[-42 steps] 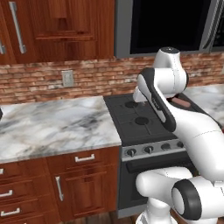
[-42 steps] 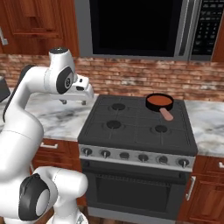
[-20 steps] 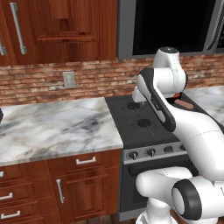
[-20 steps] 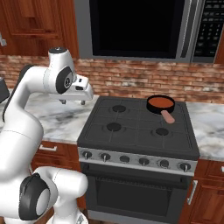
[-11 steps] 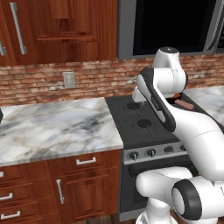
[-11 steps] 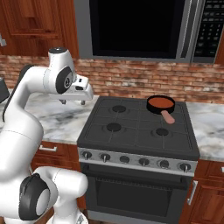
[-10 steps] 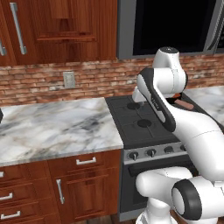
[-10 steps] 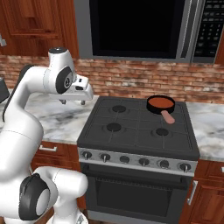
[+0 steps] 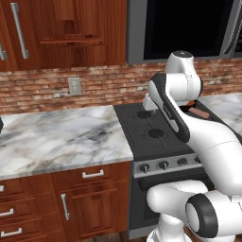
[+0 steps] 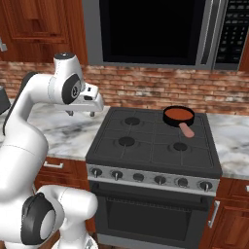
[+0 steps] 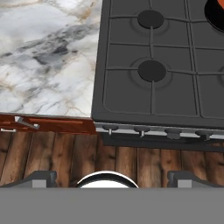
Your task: Wait until the marinara sauce is simmered to a deep red color and then turn off the stove.
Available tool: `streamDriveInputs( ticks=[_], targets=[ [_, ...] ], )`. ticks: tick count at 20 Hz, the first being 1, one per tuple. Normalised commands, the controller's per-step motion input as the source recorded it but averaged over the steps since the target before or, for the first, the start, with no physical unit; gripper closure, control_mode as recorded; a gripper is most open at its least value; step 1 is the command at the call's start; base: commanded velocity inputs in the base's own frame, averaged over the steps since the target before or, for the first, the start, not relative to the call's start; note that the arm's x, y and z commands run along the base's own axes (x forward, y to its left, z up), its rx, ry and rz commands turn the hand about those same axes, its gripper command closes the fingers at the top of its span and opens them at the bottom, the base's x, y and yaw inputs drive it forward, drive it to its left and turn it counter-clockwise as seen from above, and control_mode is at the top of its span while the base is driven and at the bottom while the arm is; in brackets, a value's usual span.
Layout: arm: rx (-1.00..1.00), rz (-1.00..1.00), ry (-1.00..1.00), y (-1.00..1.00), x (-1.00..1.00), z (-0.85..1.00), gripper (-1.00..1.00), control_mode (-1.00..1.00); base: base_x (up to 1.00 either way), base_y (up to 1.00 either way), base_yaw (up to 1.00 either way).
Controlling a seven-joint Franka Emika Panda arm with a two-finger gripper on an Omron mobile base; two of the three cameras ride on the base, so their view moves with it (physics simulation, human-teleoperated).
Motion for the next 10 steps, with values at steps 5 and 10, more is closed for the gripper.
streamDriveInputs(
  ticks=[5,10],
  targets=[
    [0.00,0.00,0.00,0.00,0.00,0.00,-1.00,1.00,0.00,0.00,0.00],
    [0.00,0.00,0.00,0.00,0.00,0.00,-1.00,1.00,0.00,0.00,0.00]
  ],
)
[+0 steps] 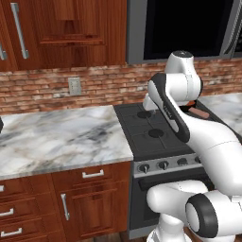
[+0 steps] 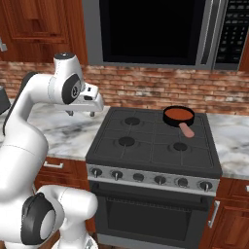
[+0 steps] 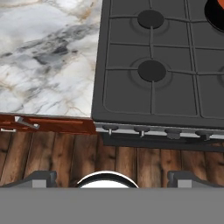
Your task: Wait until the marinara sauce is simmered to a deep red color and then turn off the stove.
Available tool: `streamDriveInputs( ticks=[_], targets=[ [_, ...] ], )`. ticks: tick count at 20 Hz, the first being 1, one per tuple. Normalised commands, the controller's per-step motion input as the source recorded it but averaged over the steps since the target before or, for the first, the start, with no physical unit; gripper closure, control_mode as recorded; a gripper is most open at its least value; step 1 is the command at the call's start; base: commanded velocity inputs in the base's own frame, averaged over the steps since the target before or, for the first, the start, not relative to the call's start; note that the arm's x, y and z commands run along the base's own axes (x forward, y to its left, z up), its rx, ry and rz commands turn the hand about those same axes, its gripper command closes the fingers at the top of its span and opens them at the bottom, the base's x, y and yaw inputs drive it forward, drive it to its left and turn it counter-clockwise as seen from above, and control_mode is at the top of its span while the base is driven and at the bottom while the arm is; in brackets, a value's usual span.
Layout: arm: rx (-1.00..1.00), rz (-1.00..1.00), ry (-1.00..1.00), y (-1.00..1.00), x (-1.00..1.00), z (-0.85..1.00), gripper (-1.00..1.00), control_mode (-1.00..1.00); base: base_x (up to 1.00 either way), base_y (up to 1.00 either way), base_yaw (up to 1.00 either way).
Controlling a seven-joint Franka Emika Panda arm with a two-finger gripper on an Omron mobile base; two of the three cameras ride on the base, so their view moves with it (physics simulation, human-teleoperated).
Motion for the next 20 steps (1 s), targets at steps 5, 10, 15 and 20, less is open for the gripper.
streamDriveInputs(
  ticks=[5,10,15,20],
  targets=[
    [0.00,0.00,0.00,0.00,0.00,0.00,-1.00,1.00,0.00,0.00,0.00],
    [0.00,0.00,0.00,0.00,0.00,0.00,-1.00,1.00,0.00,0.00,0.00],
    [0.00,0.00,0.00,0.00,0.00,0.00,-1.00,1.00,0.00,0.00,0.00],
    [0.00,0.00,0.00,0.00,0.00,0.00,-1.00,1.00,0.00,0.00,0.00]
  ],
)
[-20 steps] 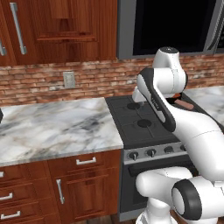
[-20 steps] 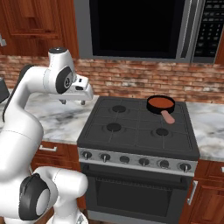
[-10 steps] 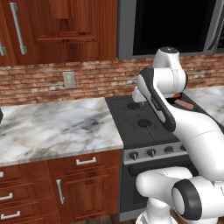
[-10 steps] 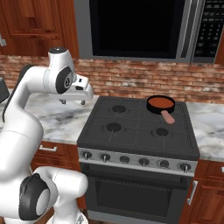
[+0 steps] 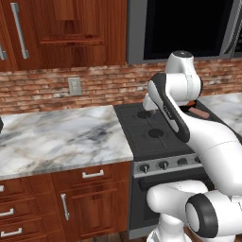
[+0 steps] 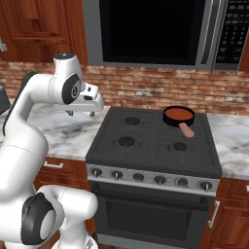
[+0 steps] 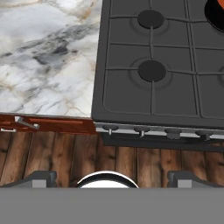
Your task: Wait until the marinara sauce is simmered to a deep red color and then turn off the stove.
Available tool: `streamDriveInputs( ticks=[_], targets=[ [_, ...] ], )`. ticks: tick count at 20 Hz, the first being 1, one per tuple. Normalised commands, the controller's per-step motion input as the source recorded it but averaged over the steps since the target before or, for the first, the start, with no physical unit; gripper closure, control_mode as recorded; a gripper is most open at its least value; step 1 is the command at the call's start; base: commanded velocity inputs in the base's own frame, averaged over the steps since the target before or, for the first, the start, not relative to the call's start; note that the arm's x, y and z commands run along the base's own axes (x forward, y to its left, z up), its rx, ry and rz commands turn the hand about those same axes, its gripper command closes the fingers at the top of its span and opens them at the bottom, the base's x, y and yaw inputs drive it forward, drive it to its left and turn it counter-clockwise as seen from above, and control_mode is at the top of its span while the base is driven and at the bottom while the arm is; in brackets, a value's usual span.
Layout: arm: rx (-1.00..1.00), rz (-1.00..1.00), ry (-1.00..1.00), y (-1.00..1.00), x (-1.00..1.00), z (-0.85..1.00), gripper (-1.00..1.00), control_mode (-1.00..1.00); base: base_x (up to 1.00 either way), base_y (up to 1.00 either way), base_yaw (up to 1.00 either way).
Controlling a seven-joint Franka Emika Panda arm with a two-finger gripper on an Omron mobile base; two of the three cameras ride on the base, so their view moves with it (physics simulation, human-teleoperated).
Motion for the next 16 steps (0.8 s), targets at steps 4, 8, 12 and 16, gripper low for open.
streamDriveInputs(
  ticks=[4,8,12,16],
  targets=[
    [0.00,0.00,0.00,0.00,0.00,0.00,-1.00,1.00,0.00,0.00,0.00],
    [0.00,0.00,0.00,0.00,0.00,0.00,-1.00,1.00,0.00,0.00,0.00],
    [0.00,0.00,0.00,0.00,0.00,0.00,-1.00,1.00,0.00,0.00,0.00],
    [0.00,0.00,-0.03,-0.10,0.00,0.00,-1.00,-1.00,0.00,0.00,0.00]
  ],
)
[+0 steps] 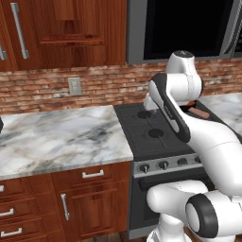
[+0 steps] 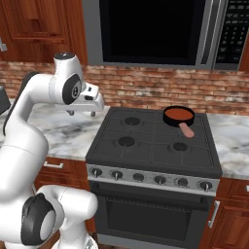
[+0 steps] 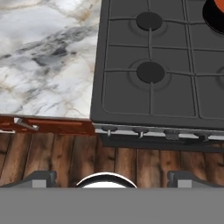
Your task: Wait until the marinara sauce is simmered to a deep red color and then turn off the stove.
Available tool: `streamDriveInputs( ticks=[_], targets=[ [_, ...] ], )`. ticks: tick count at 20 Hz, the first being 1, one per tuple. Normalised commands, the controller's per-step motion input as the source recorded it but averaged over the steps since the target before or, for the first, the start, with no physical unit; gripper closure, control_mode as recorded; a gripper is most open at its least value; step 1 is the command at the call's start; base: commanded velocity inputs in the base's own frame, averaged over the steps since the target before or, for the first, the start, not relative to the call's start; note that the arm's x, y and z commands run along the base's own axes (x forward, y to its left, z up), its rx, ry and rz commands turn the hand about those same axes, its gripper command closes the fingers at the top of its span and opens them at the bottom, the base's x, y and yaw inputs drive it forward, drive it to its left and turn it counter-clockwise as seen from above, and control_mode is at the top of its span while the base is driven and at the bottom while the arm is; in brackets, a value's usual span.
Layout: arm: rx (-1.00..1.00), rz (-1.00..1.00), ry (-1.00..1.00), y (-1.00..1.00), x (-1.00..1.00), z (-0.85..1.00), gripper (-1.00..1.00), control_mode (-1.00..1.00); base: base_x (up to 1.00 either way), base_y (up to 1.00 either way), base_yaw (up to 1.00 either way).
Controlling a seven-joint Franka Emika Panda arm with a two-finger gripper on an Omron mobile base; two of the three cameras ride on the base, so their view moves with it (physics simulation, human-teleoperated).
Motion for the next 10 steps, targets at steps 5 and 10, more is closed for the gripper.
streamDriveInputs(
  ticks=[5,10],
  targets=[
    [0.00,0.00,-0.06,-0.51,-0.01,-0.01,-1.00,-1.00,0.00,0.00,0.00],
    [0.03,0.00,-0.13,-0.77,-0.22,-0.12,-1.00,-1.00,0.00,0.00,0.00]
  ],
)
